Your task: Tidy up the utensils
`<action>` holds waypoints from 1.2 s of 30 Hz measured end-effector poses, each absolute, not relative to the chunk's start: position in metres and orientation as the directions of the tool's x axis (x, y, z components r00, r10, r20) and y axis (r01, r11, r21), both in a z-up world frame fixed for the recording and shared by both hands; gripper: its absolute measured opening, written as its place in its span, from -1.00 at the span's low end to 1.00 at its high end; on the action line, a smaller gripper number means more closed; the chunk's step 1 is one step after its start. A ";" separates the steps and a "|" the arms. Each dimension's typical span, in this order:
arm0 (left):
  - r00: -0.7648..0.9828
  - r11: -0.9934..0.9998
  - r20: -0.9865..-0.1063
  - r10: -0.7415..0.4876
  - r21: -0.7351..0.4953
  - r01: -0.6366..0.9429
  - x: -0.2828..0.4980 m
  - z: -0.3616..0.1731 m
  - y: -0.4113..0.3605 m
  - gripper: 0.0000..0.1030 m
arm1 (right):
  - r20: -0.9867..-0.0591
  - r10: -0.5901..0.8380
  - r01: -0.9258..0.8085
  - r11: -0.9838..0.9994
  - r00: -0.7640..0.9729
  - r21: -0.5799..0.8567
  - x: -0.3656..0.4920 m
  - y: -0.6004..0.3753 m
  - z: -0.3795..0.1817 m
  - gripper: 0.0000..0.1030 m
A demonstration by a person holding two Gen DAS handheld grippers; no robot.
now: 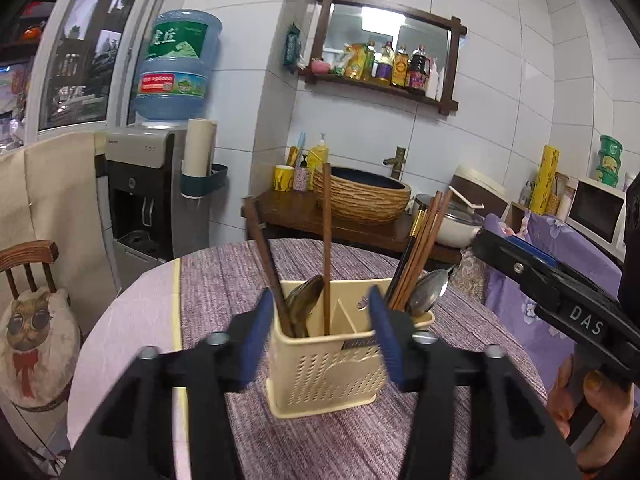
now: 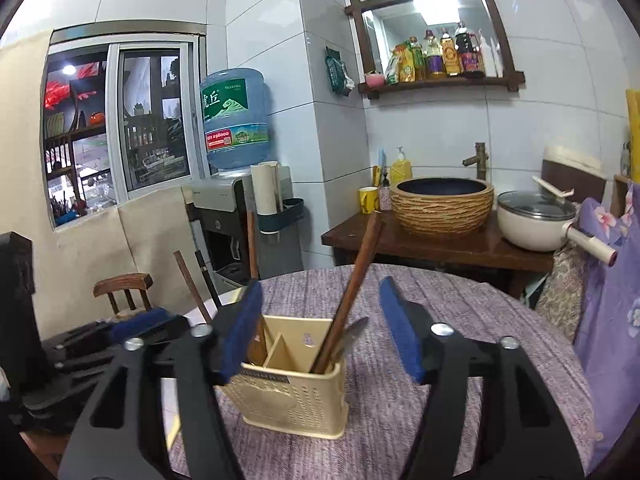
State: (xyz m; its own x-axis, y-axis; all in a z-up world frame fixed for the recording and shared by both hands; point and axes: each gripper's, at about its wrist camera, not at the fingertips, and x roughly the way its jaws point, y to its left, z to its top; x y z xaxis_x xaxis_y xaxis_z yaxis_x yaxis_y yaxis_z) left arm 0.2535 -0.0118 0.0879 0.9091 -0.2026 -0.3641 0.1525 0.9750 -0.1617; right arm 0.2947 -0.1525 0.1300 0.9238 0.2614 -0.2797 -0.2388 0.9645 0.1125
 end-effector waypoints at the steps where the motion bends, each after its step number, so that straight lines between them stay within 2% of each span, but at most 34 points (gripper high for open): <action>1: 0.914 0.977 -0.359 -0.190 -0.158 0.141 0.246 0.086 -0.008 0.40 | -0.282 0.260 -0.240 0.965 0.924 0.104 0.289 -0.154 0.128 0.59; 2: 0.917 0.980 -0.357 -0.176 -0.154 0.128 0.238 0.082 -0.004 0.50 | -0.288 0.259 -0.242 0.966 0.922 0.093 0.279 -0.156 0.122 0.66; 4: 0.919 0.982 -0.361 -0.161 -0.153 0.112 0.225 0.075 0.003 0.83 | -0.306 0.262 -0.249 0.965 0.915 0.080 0.266 -0.157 0.111 0.87; 5: 0.918 0.983 -0.364 -0.156 -0.153 0.107 0.215 0.068 0.008 0.88 | -0.326 0.268 -0.259 0.963 0.906 0.072 0.258 -0.157 0.101 0.89; 9: 0.911 0.990 -0.394 -0.118 -0.118 0.077 0.185 0.043 0.018 0.89 | -0.408 0.318 -0.311 0.947 0.856 0.085 0.229 -0.152 0.061 0.89; 16: 0.911 0.990 -0.401 -0.098 -0.129 0.050 0.125 0.011 0.020 0.90 | -0.438 0.377 -0.341 0.926 0.816 0.162 0.168 -0.137 0.020 0.89; 22: 0.929 0.995 -0.365 -0.059 -0.096 0.025 0.078 -0.002 0.020 0.90 | -0.362 0.359 -0.345 0.933 0.860 0.107 0.102 -0.136 0.015 0.89; 27: 0.938 0.988 -0.333 -0.099 -0.147 0.052 0.046 0.002 0.026 0.90 | -0.255 0.400 -0.381 0.917 0.880 0.122 0.057 -0.147 0.021 0.89; 33: 0.950 0.992 -0.296 -0.099 -0.104 0.071 0.016 0.007 0.017 0.90 | -0.163 0.344 -0.323 0.935 0.925 0.146 0.016 -0.159 0.022 0.89; 36: 0.955 0.992 -0.279 -0.099 -0.104 0.073 0.006 0.005 0.013 0.90 | -0.125 0.306 -0.292 0.949 0.944 0.115 -0.002 -0.160 0.022 0.89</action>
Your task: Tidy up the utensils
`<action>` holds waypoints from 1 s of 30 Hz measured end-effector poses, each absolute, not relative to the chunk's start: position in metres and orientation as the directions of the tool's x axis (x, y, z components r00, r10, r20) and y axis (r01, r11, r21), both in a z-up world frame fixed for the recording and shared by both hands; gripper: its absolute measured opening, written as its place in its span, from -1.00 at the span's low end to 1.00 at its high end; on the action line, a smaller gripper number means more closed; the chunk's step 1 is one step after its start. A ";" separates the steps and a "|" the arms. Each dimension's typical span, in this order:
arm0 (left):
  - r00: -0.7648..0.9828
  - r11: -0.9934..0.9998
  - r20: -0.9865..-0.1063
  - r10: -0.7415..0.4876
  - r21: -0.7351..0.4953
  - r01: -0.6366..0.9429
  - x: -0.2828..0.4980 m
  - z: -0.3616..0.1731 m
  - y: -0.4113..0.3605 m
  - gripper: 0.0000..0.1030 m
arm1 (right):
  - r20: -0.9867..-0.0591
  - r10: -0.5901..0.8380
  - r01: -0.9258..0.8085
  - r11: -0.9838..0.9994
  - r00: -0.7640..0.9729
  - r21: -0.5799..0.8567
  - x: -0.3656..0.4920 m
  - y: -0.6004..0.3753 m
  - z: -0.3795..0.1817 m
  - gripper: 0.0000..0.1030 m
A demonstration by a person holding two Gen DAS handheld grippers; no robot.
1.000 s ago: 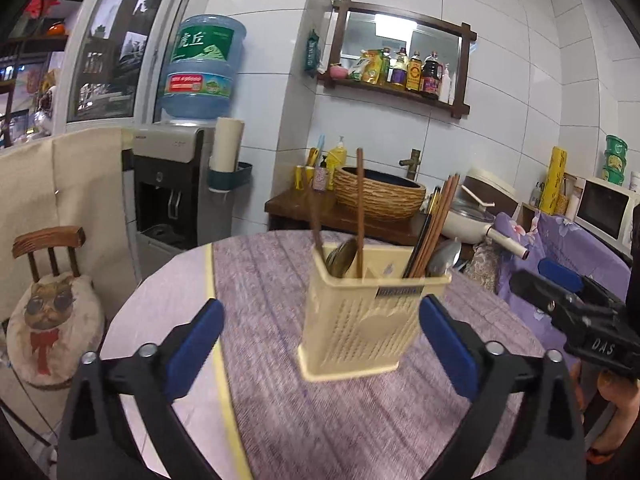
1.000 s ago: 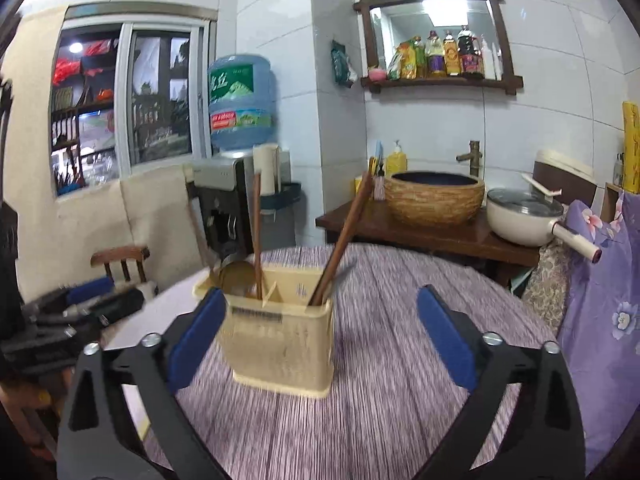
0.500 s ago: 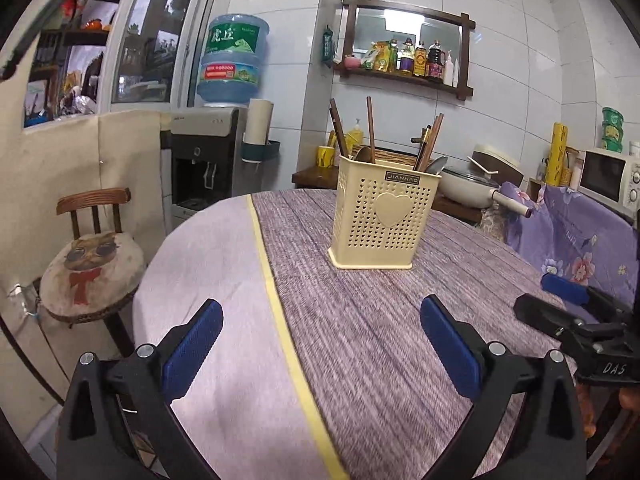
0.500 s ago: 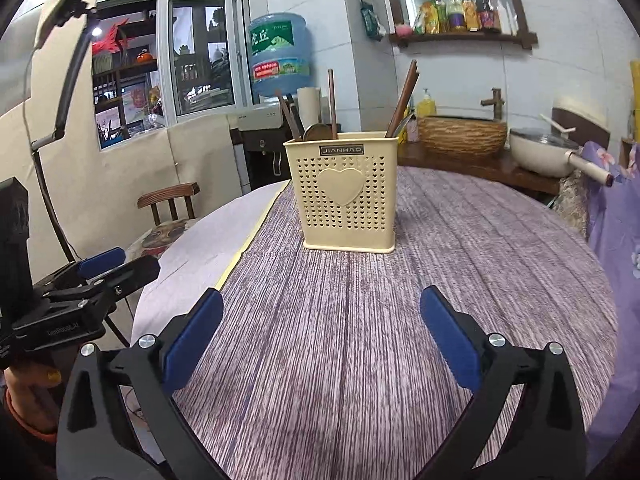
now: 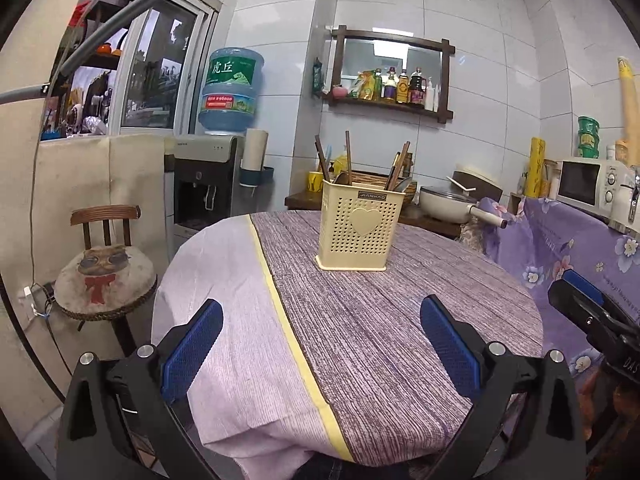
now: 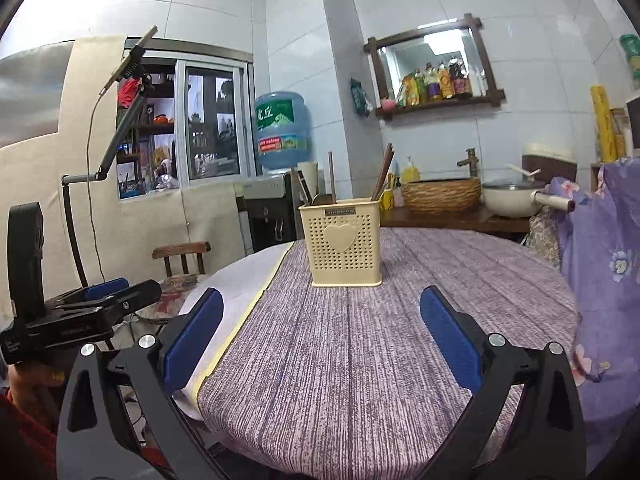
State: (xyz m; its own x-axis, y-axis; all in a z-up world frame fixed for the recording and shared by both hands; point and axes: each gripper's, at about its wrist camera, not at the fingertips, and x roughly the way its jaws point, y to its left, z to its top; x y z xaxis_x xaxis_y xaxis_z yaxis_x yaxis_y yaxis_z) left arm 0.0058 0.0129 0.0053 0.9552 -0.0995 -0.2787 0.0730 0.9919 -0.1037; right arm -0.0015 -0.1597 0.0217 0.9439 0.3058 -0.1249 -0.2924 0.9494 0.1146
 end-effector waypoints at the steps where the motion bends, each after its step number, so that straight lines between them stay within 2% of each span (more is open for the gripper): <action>1: 0.956 0.992 -0.276 -0.101 -0.102 0.075 0.004 0.004 0.010 0.90 | -0.113 0.292 -0.281 0.954 0.950 0.104 -0.006 -0.159 0.021 0.89; 30: 0.950 0.990 -0.293 -0.106 -0.123 0.072 -0.007 -0.006 0.004 0.90 | -0.152 0.275 -0.251 0.955 0.949 0.159 -0.017 -0.169 0.011 0.89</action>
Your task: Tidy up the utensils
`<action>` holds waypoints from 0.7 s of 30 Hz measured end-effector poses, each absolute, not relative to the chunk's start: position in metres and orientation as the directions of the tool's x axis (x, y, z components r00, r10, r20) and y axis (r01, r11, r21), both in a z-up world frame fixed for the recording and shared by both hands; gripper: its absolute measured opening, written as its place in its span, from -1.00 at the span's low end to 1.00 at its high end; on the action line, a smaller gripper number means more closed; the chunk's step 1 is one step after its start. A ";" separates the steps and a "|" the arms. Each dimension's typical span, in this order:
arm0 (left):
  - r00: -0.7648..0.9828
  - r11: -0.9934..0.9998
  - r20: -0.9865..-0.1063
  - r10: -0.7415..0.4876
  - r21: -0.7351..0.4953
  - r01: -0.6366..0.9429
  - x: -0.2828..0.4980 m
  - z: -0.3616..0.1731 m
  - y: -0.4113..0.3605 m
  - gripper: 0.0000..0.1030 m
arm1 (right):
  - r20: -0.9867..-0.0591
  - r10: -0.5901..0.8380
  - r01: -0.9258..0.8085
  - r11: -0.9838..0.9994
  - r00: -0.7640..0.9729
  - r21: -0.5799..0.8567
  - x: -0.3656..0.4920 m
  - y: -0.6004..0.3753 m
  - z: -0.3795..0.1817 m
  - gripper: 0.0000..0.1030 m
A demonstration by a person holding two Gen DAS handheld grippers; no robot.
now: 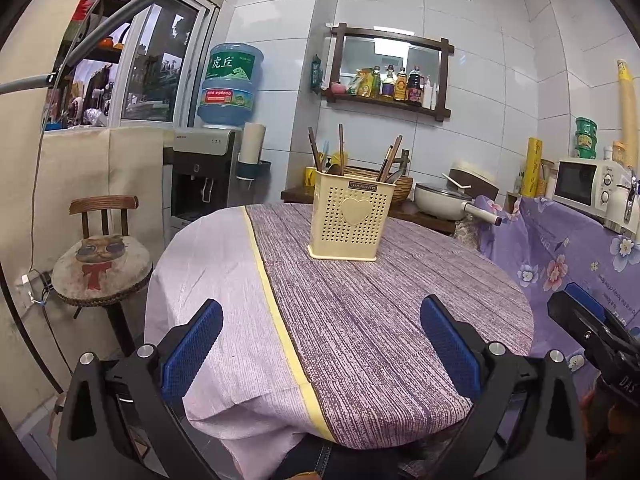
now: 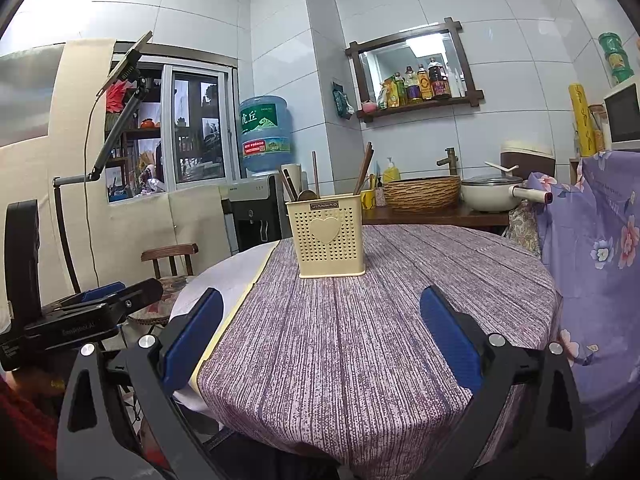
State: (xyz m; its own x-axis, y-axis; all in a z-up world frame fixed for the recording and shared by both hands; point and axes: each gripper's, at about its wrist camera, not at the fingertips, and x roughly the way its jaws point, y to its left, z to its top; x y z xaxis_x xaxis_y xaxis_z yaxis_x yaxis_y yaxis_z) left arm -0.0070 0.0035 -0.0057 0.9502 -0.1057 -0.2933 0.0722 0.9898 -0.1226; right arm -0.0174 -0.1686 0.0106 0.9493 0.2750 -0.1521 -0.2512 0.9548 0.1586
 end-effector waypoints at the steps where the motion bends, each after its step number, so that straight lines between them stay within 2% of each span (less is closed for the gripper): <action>1: 0.950 0.989 -0.294 -0.110 -0.124 0.076 -0.008 -0.006 0.003 0.90 | -0.159 0.275 -0.249 0.955 0.948 0.162 -0.016 -0.168 0.010 0.89; 21: 0.953 0.991 -0.286 -0.104 -0.106 0.076 -0.010 -0.002 0.000 0.90 | -0.161 0.270 -0.244 0.956 0.949 0.163 -0.016 -0.173 0.007 0.89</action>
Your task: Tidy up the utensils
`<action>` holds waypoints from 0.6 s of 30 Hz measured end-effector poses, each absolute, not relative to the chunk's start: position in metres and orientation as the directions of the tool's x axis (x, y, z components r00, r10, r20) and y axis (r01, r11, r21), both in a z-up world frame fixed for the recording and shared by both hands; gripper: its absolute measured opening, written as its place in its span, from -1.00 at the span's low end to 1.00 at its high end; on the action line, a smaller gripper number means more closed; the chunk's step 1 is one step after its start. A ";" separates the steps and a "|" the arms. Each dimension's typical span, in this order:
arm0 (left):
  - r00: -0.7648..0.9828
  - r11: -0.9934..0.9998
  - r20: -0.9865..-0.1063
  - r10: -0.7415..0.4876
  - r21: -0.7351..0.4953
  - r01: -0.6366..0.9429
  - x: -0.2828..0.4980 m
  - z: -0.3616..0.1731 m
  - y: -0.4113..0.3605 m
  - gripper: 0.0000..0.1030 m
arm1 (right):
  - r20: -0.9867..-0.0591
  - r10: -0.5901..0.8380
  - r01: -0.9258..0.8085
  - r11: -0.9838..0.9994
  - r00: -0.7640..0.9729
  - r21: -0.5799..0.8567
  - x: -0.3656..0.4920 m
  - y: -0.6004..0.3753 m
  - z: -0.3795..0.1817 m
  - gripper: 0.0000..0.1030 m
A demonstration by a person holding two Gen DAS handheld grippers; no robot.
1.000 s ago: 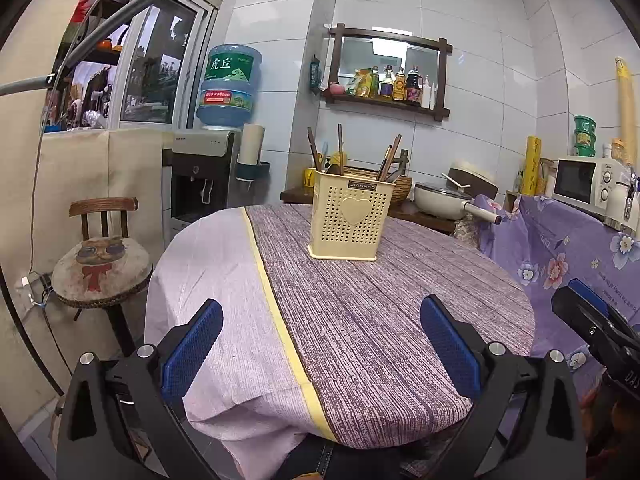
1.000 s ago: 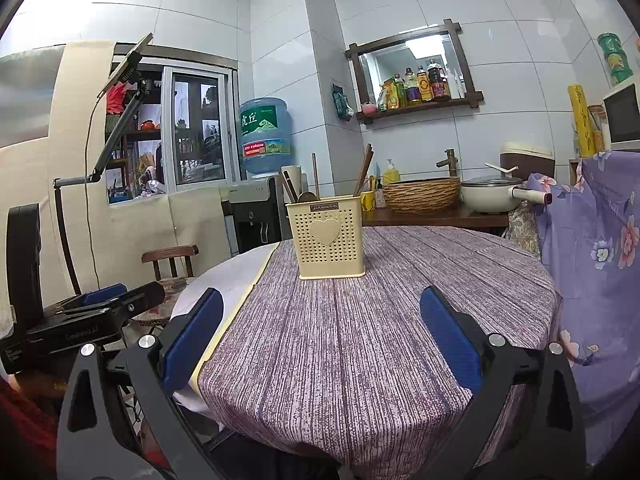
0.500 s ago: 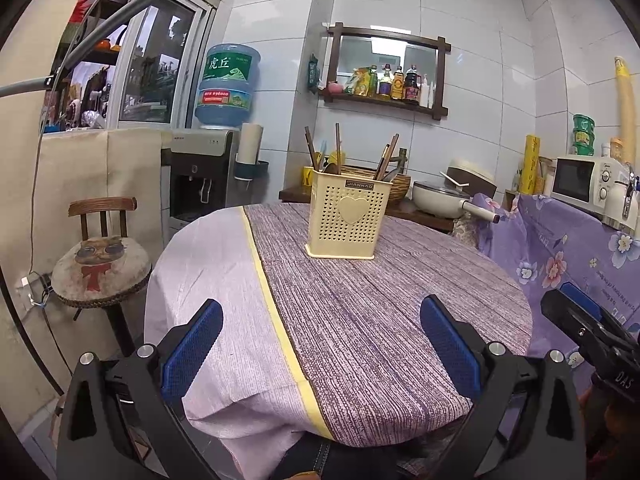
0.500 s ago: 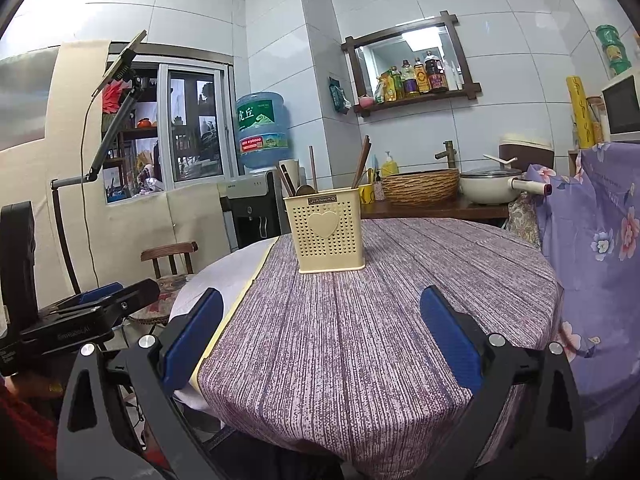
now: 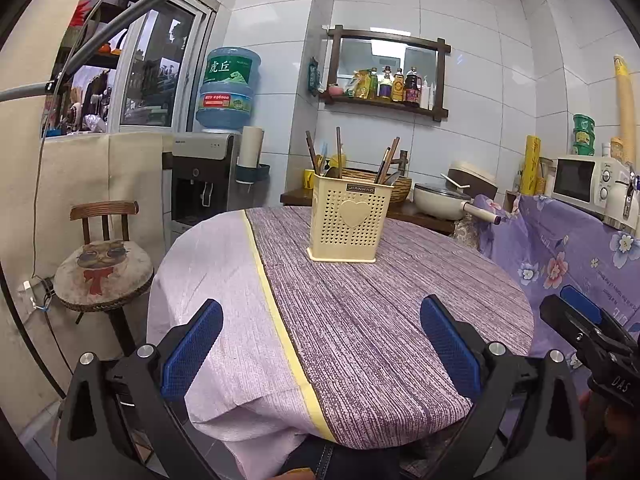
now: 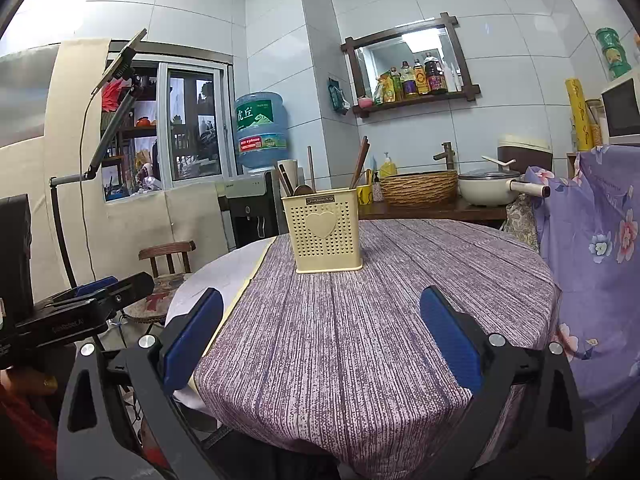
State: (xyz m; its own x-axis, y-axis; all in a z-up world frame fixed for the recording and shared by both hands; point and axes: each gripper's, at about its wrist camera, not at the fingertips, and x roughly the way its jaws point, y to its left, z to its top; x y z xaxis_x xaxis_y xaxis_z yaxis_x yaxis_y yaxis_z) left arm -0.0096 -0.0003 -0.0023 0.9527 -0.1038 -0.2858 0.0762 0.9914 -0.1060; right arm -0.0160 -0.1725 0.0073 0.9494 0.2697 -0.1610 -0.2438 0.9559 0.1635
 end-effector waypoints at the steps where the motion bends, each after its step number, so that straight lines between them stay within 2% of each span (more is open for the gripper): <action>1: 0.952 0.991 -0.287 -0.107 -0.108 0.078 -0.009 -0.002 0.000 0.90 | -0.161 0.271 -0.245 0.956 0.949 0.164 -0.016 -0.172 0.007 0.89; 18: 0.952 0.990 -0.287 -0.109 -0.113 0.079 -0.010 -0.001 -0.001 0.90 | -0.172 0.276 -0.247 0.954 0.946 0.172 -0.014 -0.175 0.005 0.89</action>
